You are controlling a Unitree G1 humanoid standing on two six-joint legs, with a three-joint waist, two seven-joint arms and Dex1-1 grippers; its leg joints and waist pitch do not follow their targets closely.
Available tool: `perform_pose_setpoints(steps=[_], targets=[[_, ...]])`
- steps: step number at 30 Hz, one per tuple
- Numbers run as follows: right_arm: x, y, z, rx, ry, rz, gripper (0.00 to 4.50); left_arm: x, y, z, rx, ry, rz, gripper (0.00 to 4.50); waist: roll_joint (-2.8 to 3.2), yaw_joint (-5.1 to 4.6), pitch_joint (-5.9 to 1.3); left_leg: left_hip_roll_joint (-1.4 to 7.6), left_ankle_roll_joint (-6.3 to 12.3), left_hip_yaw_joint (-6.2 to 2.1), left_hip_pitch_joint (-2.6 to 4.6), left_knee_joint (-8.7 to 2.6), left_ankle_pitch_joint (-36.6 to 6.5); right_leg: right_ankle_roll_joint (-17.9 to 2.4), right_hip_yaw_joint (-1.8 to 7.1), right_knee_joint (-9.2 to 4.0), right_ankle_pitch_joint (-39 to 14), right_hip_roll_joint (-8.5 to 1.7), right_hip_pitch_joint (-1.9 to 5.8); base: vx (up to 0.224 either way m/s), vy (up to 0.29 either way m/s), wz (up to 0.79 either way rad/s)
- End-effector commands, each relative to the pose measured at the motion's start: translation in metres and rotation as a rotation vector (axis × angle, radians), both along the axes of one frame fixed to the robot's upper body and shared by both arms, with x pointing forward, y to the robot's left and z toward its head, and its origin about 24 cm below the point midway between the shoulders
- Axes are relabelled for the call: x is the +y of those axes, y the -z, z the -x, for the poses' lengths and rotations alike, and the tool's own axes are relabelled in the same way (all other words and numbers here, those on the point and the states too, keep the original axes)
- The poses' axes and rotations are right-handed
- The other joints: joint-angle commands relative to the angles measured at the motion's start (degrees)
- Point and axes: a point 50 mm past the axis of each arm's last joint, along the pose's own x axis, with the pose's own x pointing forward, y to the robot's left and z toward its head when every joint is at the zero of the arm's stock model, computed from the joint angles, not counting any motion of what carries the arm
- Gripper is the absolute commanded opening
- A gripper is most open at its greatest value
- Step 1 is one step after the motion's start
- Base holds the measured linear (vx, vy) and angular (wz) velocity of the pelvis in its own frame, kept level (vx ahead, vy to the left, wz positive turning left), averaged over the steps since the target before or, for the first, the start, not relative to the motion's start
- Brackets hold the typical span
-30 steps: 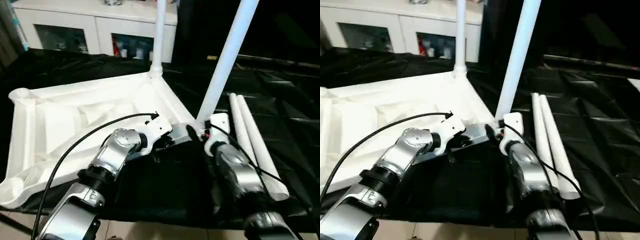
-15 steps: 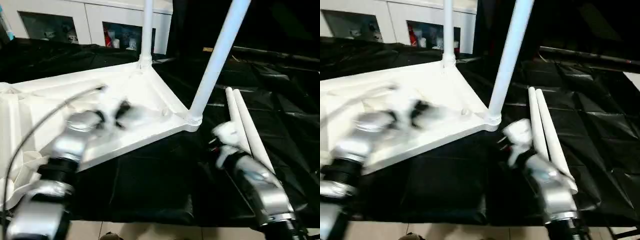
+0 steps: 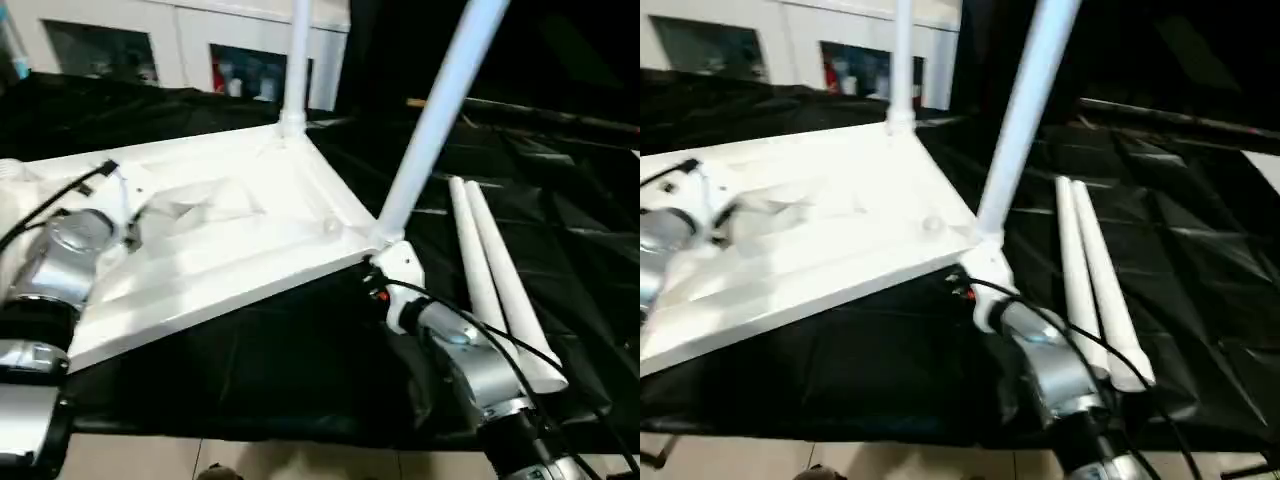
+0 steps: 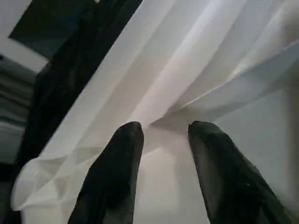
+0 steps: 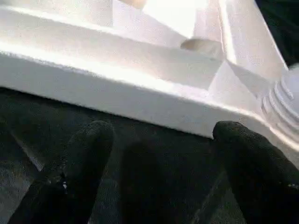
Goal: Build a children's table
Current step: Rotate table base
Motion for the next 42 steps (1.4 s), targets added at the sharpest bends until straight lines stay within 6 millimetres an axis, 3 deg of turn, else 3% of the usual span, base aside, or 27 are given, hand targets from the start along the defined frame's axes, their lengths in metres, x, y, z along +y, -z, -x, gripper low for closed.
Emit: perform_pose_setpoints(steps=[1, 6, 10, 16, 17, 20, 22, 25, 26, 27, 28, 29, 31, 32, 33, 34, 35, 38, 42], targets=[[-0.004, 0.007, 0.001, 0.024, 0.021, 0.030, 3.84, 0.003, 0.006, 0.002, 0.030, -0.012, -0.021, 1.94, 1.60, 0.16, -3.60, 0.93, -1.89, -0.15, 1.22, -3.45, -6.8, -10.7, 1.48, -2.62, 3.0, -2.75, 2.88, 0.000, 0.000, 0.00], [-0.005, 0.012, 0.003, 0.040, 0.031, 0.045, 3.84, 0.006, 0.004, 0.001, -0.024, -0.042, 0.017, 1.94, 1.80, 0.44, -3.71, 0.97, -1.87, -0.14, 1.30, -3.29, -6.0, -11.7, 1.46, -2.36, 5.7, -2.68, 2.94, 0.000, 0.000, 0.00], [-0.006, 0.014, 0.003, 0.052, 0.041, 0.039, 3.65, 0.015, 0.000, 0.004, -0.019, -0.072, 0.003, 1.66, 1.91, 0.45, -3.65, 1.05, -2.55, -0.21, 1.28, -3.44, -7.6, -11.7, 1.44, -2.50, 3.8, -2.69, 3.00, 0.000, 0.000, 0.00], [-0.002, 0.020, 0.003, 0.091, 0.024, 0.019, 3.09, 0.008, 0.034, 0.019, 0.287, 0.040, 0.069, 1.19, 2.01, 0.44, -3.49, 1.21, -3.23, -0.28, 1.43, -3.66, -9.1, -11.7, 1.58, -2.74, 0.5, -2.95, 2.72, 0.000, 0.000, 0.00], [-0.002, 0.020, 0.003, 0.091, 0.024, 0.019, 3.03, 0.008, 0.034, 0.019, 0.287, 0.040, 0.069, 0.96, 2.03, 0.40, -3.46, 1.25, -3.44, -0.30, 1.47, -3.72, -9.8, -11.8, 1.58, -2.83, 0.0, -2.89, 2.64, 0.000, 0.000, 0.00], [0.001, 0.022, 0.000, 0.095, 0.027, 0.026, 2.81, 0.001, 0.044, 0.023, 0.367, 0.097, 0.108, 0.82, 2.22, 0.31, -3.29, 1.33, -3.66, -0.29, 1.53, -3.87, -11.3, -12.2, 1.58, -2.90, -0.6, -2.95, 2.54, 0.000, 0.000, 0.00], [0.004, 0.023, -0.005, 0.097, 0.031, 0.027, 2.56, -0.010, 0.048, 0.024, 0.409, 0.161, 0.175, 0.62, 2.21, 0.20, -3.00, 1.42, -4.35, -0.40, 1.72, -4.22, -15.3, -12.1, 1.66, -3.44, -7.0, -3.20, 2.36, 0.000, 0.000, 0.00], [0.006, 0.022, -0.010, 0.096, 0.037, 0.031, 2.37, -0.022, 0.051, 0.028, 0.477, 0.252, 0.226, 0.44, 2.03, 0.39, -2.99, 1.62, -4.40, -0.58, 1.92, -4.35, -17.3, -11.4, 1.84, -3.78, -11.4, -3.55, 2.18, 0.000, 0.000, 0.00], [0.006, 0.022, -0.010, 0.096, 0.037, 0.031, 2.16, -0.023, 0.052, 0.028, 0.481, 0.260, 0.228, 0.28, 2.08, 0.30, -2.94, 1.58, -4.33, -0.55, 1.79, -4.42, -17.1, -11.2, 1.86, -3.82, -11.3, -3.41, 2.21, 0.000, 0.000, 0.00], [0.009, 0.020, -0.014, 0.092, 0.034, 0.030, 2.16, -0.040, 0.055, 0.038, 0.574, 0.430, 0.266, 0.28, 2.07, 0.52, -2.95, 1.57, -4.16, -0.50, 2.01, -4.37, -16.7, -11.1, 1.86, -3.89, -10.9, -3.36, 2.00, 0.000, 0.000, 0.00], [0.009, 0.020, -0.014, 0.092, 0.034, 0.030, 2.12, -0.040, 0.055, 0.038, 0.574, 0.430, 0.266, 0.16, 2.07, 0.36, -3.10, 1.66, -4.34, -0.56, 1.52, -4.50, -15.5, -11.4, 1.84, -3.54, -9.6, -3.40, 2.39, 0.000, 0.000, 0.00], [0.010, 0.020, -0.015, 0.091, 0.032, 0.031, 2.05, -0.046, 0.056, 0.044, 0.632, 0.482, 0.299, 0.08, 1.71, 0.47, -3.06, 1.60, -4.35, -0.28, 1.88, -4.34, -15.1, -11.4, 1.83, -3.59, -8.8, -3.22, 2.04, 0.000, 0.000, 0.00], [0.011, 0.020, -0.016, 0.090, 0.032, 0.032, 1.81, -0.049, 0.057, 0.048, 0.669, 0.508, 0.323, 0.02, 2.00, 0.30, -2.96, 1.41, -4.14, -0.19, 1.77, -4.36, -14.6, -11.5, 1.77, -3.42, -7.8, -2.95, 2.10, 0.000, 0.000, 0.00], [0.012, 0.019, -0.017, 0.087, 0.026, 0.032, 1.73, -0.064, 0.054, 0.059, 0.728, 0.643, 0.380, 0.01, 1.93, 0.42, -3.10, 1.56, -4.25, -0.43, 1.69, -4.40, -14.7, -11.6, 1.83, -3.28, -8.3, -3.52, 2.41, 0.000, 0.000, 0.00], [0.011, 0.019, -0.018, 0.086, 0.024, 0.034, 1.73, -0.073, 0.054, 0.064, 0.752, 0.711, 0.404, 0.01, 1.13, 0.22, -3.02, 1.53, -3.93, -0.22, 1.39, -4.46, -14.5, -11.5, 1.82, -3.45, -8.8, -3.27, 2.46, 0.000, 0.000, 0.00], [0.011, 0.019, -0.019, 0.084, 0.020, 0.039, 1.55, -0.080, 0.053, 0.067, 0.773, 0.758, 0.417, 0.00, 1.63, 0.18, -2.98, 1.45, -3.82, -0.15, 1.54, -4.37, -14.4, -11.5, 1.83, -3.35, -8.7, -3.08, 2.23, 0.000, 0.000, 0.00], [0.010, 0.019, -0.020, 0.082, 0.019, 0.042, 1.43, -0.084, 0.054, 0.069, 0.784, 0.777, 0.424, 0.00, 1.70, 0.14, -3.03, 1.39, -3.85, -0.17, 1.59, -4.40, -14.3, -11.2, 1.78, -3.39, -8.7, -2.97, 2.28, 0.000, 0.000, 0.00], [0.007, 0.019, -0.023, 0.077, 0.025, 0.048, 1.20, -0.101, 0.055, 0.077, 0.837, 0.866, 0.436, 0.00, 1.50, 0.15, -2.98, 1.37, -3.93, -0.04, 1.76, -4.39, -15.4, -10.9, 1.84, -3.59, -10.3, -2.88, 2.09, 0.000, 0.000, 0.00], [0.004, 0.017, -0.026, 0.072, 0.042, 0.043, 0.90, -0.122, 0.058, 0.082, 0.856, 0.943, 0.451, 0.00, 1.46, 0.16, -3.21, 1.25, -3.85, -0.04, 1.52, -4.26, -13.7, -10.6, 1.81, -3.37, -8.5, -2.83, 2.41, 0.000, 0.000, 0.00]])
